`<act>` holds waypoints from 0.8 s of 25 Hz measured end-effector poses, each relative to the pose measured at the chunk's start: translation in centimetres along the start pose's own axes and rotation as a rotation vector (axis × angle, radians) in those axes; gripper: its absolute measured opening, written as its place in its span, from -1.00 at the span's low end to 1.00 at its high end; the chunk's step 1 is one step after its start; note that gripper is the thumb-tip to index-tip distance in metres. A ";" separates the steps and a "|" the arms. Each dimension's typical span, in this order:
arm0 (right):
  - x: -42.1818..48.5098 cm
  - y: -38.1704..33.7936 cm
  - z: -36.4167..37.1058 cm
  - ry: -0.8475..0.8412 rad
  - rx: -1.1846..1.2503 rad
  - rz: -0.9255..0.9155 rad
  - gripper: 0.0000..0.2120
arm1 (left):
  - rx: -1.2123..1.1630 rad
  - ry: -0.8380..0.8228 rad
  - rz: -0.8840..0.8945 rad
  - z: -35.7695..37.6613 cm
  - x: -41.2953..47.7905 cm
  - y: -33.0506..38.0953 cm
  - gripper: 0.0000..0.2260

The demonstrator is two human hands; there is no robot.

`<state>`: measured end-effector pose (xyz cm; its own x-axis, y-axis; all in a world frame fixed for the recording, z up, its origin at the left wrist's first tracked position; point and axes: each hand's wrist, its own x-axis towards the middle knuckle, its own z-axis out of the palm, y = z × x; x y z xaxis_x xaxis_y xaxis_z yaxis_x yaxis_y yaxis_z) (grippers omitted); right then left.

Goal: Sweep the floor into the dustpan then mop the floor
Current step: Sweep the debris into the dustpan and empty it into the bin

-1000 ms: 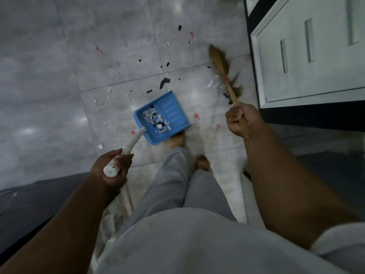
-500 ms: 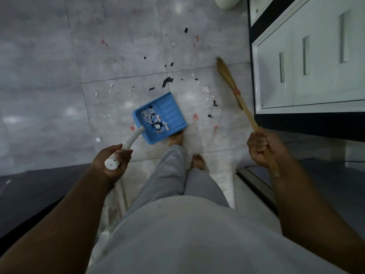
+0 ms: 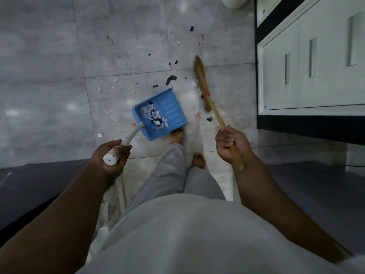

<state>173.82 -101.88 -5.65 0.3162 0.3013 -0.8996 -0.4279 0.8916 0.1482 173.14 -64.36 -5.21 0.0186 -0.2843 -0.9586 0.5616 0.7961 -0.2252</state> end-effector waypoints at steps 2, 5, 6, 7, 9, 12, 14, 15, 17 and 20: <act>-0.7 0.6 0.9 -0.015 -0.050 0.028 -0.63 | -0.006 -0.007 0.006 -0.1 -0.2 0.0 -0.47; -2.7 0.3 1.1 -0.039 -0.161 0.057 -0.64 | -0.083 -0.026 -0.004 -0.5 -0.2 -0.1 -0.46; -3.5 -0.1 0.9 -0.042 -0.197 0.060 -0.64 | -0.110 -0.032 -0.015 -0.5 -0.2 -0.2 -0.47; -4.2 -0.6 0.5 -0.040 -0.226 0.055 -0.65 | -0.131 -0.033 -0.024 -0.6 -0.2 -0.3 -0.47; -5.6 -1.4 -0.4 -0.023 -0.266 0.030 -0.69 | -0.155 -0.027 -0.020 -0.8 -0.4 -0.6 -0.45; -6.3 -2.1 -2.1 0.037 -0.233 -0.010 -0.62 | -0.172 -0.018 0.002 -0.7 -0.7 -0.9 -0.54; -5.9 -1.9 -3.4 0.095 -0.179 -0.018 -0.53 | -0.209 -0.008 0.016 -0.8 -0.8 -1.2 -0.61; -5.6 -1.5 -3.9 0.117 -0.148 -0.014 -0.50 | -0.221 0.003 0.023 -0.9 -0.8 -1.3 -0.59; -4.6 -0.5 -4.9 0.145 -0.076 0.000 -0.51 | -0.219 0.025 0.032 -0.9 -0.6 -1.3 -0.60; -2.9 1.2 -4.8 0.126 0.008 0.041 -0.54 | -0.164 0.034 0.043 -0.8 -0.6 -1.2 -0.61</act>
<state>168.36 -103.30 -4.79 0.1897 0.2928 -0.9371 -0.4315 0.8822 0.1883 171.77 -64.74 -4.53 0.0105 -0.2323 -0.9726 0.4186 0.8843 -0.2067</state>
